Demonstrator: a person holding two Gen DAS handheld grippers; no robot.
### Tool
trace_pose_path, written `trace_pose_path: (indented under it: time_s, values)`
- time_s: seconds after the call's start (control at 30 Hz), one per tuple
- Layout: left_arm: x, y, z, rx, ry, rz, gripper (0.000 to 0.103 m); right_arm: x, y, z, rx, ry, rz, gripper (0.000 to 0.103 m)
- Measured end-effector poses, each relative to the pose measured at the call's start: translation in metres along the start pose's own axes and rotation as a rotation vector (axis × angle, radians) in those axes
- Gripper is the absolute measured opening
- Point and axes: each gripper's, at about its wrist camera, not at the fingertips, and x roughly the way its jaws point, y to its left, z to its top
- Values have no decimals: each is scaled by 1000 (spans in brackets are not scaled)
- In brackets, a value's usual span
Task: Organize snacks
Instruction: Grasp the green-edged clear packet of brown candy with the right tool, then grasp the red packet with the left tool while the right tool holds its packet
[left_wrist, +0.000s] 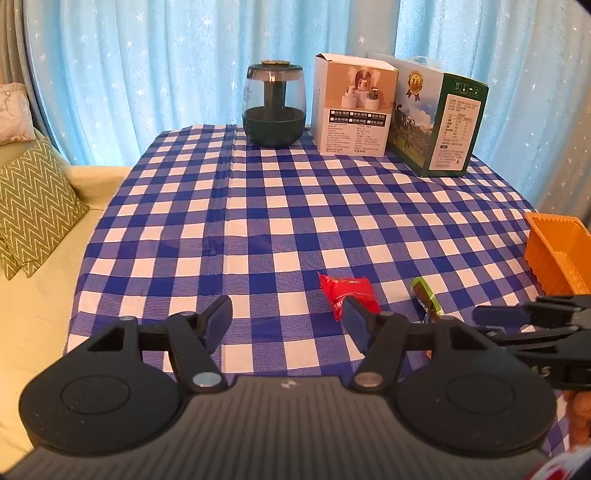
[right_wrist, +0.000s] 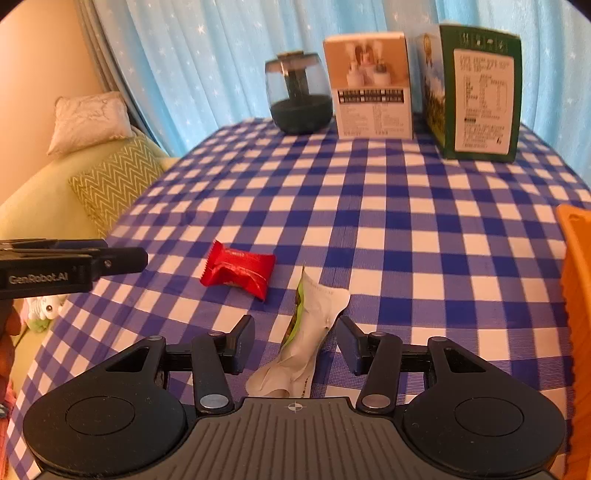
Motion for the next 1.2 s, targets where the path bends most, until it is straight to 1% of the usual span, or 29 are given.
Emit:
trace_pose_path:
  time_s: [0.1,0.2,0.3,0.4,0.47,0.5,0.63,0.77,1.0,1.13,1.2]
  values:
    - [5,-2,1,7,8,-5,62,11,0,0,3,26,1,50]
    - [10,-2,1,7,15,-12,62,21,1,0,3,47,-4,42]
    - [13,-5,1,13,21,-19,62,28,3,-1,-6,57,-23,40]
    - [15,-7,1,14,24,-23,62,31,9,-2,-45,52,-38,39]
    - [17,-9,0,13,31,-28,62,33,14,-4,-87,49,-57,32]
    - [18,-11,0,18,32,-31,62,33,16,-5,-108,46,-66,31]
    - [21,-14,1,29,35,-42,62,35,17,-7,-140,43,-68,29]
    - [24,-15,1,32,38,-60,62,33,12,-4,-104,49,-48,23]
    - [32,-18,-3,43,45,-79,62,24,-2,4,-27,25,-42,23]
    - [41,-20,-3,34,41,-88,62,15,-11,11,3,-5,-50,23]
    - [45,-19,-2,13,37,-97,62,12,-18,14,24,-11,-55,23]
